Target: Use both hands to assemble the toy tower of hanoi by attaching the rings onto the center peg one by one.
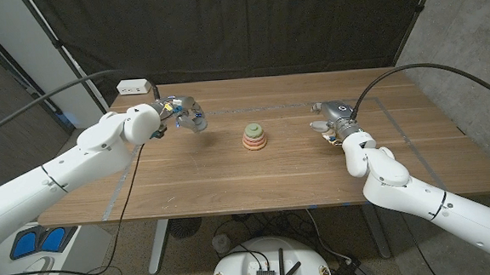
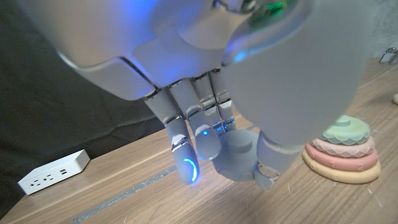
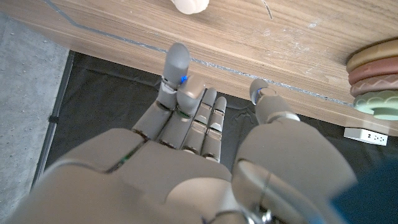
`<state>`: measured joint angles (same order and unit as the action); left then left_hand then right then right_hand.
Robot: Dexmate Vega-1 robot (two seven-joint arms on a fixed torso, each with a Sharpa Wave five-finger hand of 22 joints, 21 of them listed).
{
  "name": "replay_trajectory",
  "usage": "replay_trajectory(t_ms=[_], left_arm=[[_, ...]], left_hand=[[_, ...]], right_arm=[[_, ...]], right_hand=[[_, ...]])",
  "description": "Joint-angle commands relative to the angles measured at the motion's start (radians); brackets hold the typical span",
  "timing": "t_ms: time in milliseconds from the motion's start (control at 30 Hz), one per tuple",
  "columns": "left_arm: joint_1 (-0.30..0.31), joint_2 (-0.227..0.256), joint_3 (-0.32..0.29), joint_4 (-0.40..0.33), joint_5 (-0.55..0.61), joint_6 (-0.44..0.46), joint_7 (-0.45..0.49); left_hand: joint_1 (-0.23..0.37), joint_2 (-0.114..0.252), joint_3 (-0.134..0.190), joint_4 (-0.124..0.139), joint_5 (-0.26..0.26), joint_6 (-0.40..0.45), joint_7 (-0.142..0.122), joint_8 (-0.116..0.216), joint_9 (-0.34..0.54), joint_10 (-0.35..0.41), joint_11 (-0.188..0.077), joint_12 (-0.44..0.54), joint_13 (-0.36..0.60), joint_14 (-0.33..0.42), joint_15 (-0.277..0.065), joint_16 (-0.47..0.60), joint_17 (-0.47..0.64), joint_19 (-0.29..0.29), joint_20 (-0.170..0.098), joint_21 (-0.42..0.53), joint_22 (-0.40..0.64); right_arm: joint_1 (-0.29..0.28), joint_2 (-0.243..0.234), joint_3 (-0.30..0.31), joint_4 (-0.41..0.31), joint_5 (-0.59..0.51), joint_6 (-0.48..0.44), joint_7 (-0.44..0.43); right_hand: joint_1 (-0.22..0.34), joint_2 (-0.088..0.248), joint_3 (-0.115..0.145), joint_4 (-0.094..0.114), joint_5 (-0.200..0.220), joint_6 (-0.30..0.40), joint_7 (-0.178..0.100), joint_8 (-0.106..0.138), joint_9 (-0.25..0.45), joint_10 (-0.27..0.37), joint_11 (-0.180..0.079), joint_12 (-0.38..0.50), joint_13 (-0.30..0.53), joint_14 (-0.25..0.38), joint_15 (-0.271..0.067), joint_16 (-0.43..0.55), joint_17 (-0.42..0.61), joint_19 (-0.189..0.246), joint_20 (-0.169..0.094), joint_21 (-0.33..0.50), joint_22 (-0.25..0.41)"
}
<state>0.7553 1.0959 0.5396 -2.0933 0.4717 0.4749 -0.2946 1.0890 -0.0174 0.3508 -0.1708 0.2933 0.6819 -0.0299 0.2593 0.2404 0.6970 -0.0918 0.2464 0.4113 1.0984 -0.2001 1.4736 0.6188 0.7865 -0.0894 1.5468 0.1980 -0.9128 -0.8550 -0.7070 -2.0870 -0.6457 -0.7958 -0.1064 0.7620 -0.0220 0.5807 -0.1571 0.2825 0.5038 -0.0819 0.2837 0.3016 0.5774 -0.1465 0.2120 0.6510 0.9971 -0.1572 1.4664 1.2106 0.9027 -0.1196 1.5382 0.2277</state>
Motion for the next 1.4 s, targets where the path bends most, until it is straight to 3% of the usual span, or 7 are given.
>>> replay_trajectory(t_ms=[33,433,1400], left_arm=[[-0.018,-0.021,-0.008,0.018,-0.03,-0.065,0.001],[-0.064,-0.051,0.017,0.047,-0.024,-0.107,-0.034],[-0.181,-0.174,0.098,0.149,0.009,-0.251,-0.087]], left_hand=[[0.0,0.009,0.012,0.006,0.01,0.011,-0.002,0.001,0.004,0.1,-0.087,-0.003,0.093,0.005,-0.019,-0.008,0.0,0.013,-0.122,0.005,0.003],[0.003,0.01,0.013,0.005,0.01,0.016,-0.003,-0.005,0.006,0.106,-0.09,-0.013,0.1,0.021,-0.019,-0.001,0.02,0.015,-0.123,0.006,0.003],[0.004,0.012,0.011,0.006,0.009,0.02,-0.004,-0.019,0.01,0.115,-0.091,-0.03,0.103,0.024,-0.019,-0.019,0.035,0.014,-0.123,0.005,0.004]], right_arm=[[-0.005,-0.004,0.003,-0.009,0.002,-0.009,-0.007],[-0.007,-0.013,0.004,-0.021,0.002,-0.019,0.002],[-0.03,-0.027,0.023,-0.038,0.023,-0.039,-0.024]], right_hand=[[0.003,0.006,-0.003,-0.004,0.005,0.008,-0.002,0.001,0.0,0.009,0.004,-0.001,0.005,0.003,-0.06,0.003,0.005,-0.003,-0.095,0.003,0.002],[0.002,0.008,-0.003,-0.004,0.006,0.009,-0.003,0.0,-0.001,0.009,0.003,-0.002,0.007,0.003,-0.06,0.003,0.005,-0.004,-0.095,0.003,0.001],[-0.001,0.01,-0.003,-0.004,0.007,0.012,-0.004,-0.001,-0.003,0.01,0.004,-0.004,0.006,0.004,-0.06,0.005,0.006,-0.003,-0.095,0.003,0.002]])
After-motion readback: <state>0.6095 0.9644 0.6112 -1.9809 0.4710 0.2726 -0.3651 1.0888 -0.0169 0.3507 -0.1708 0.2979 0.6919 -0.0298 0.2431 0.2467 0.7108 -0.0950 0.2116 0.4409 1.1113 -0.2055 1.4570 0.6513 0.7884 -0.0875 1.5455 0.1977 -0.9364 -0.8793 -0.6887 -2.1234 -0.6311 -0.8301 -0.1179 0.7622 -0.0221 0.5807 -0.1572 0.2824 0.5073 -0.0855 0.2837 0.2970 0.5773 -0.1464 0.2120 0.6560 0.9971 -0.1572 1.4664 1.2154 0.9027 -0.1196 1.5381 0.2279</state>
